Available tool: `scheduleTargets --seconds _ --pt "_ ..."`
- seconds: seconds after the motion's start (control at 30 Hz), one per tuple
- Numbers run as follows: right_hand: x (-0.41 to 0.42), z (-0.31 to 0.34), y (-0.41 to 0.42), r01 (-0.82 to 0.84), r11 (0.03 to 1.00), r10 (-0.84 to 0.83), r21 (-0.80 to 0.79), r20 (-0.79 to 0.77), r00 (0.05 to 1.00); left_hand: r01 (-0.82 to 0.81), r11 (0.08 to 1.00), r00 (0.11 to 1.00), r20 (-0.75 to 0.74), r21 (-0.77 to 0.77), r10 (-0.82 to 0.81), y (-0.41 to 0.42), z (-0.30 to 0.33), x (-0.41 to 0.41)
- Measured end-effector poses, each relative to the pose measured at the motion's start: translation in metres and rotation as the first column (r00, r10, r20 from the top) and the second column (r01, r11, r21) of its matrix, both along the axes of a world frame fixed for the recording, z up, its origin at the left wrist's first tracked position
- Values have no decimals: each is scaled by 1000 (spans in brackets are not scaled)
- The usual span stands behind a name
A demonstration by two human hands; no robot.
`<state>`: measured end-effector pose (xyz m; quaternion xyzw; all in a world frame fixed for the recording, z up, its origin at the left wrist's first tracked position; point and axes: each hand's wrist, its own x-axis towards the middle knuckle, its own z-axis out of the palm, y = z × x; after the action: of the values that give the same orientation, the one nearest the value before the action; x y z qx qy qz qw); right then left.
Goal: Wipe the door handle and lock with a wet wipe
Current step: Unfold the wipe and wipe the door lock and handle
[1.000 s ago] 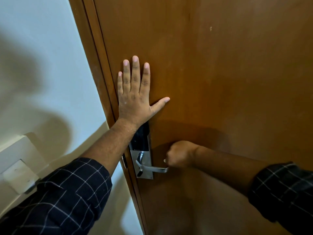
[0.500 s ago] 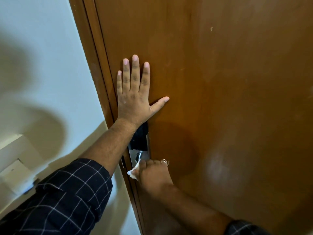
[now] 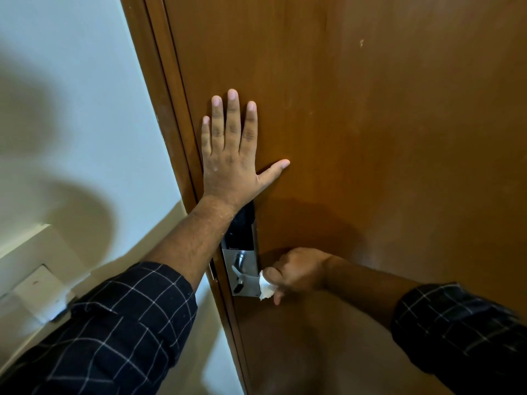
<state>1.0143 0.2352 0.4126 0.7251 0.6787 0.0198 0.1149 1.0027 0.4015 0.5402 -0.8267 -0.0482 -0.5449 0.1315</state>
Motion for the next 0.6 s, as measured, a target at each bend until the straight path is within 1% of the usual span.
scheduleTargets --seconds 0.1,0.2,0.27,0.3,0.37,0.43,0.47,0.5,0.53,0.57,0.6 --pt "6 14 -2 -10 988 25 -156 93 995 -7 1000 1000 -23 2 7 -1 -3 -1" --pt "7 24 -1 -28 973 77 -227 207 975 -20 1000 999 -29 15 21 1 -2 1" --pt "4 28 1 17 960 74 -278 312 947 -23 1000 999 -31 14 23 2 -1 1" --pt "2 29 0 50 955 58 -294 349 935 -20 1000 999 -33 10 21 1 -2 0" --pt "-3 26 -1 133 949 -16 -287 374 927 -8 1000 999 -35 8 9 1 -3 2" --pt "-8 25 0 244 937 -140 -249 372 918 4 1000 999 -35 8 -4 2 -4 2" --pt "-10 25 0 296 933 -208 -205 363 908 8 1000 999 -38 8 -8 2 -4 2" --pt "-10 26 -2 351 924 -289 -149 326 900 11 1000 999 -43 6 -11 3 -4 2" --pt "-9 27 -7 420 903 -392 -88 226 892 12 1000 999 -49 6 -12 3 -5 2" --pt "-6 31 -17 503 864 -501 -29 52 864 11 1000 999 -53 6 -11 3 -5 2" --pt "-3 34 -30 593 805 -581 21 -172 796 8 1000 998 -61 6 -8 3 -5 2"
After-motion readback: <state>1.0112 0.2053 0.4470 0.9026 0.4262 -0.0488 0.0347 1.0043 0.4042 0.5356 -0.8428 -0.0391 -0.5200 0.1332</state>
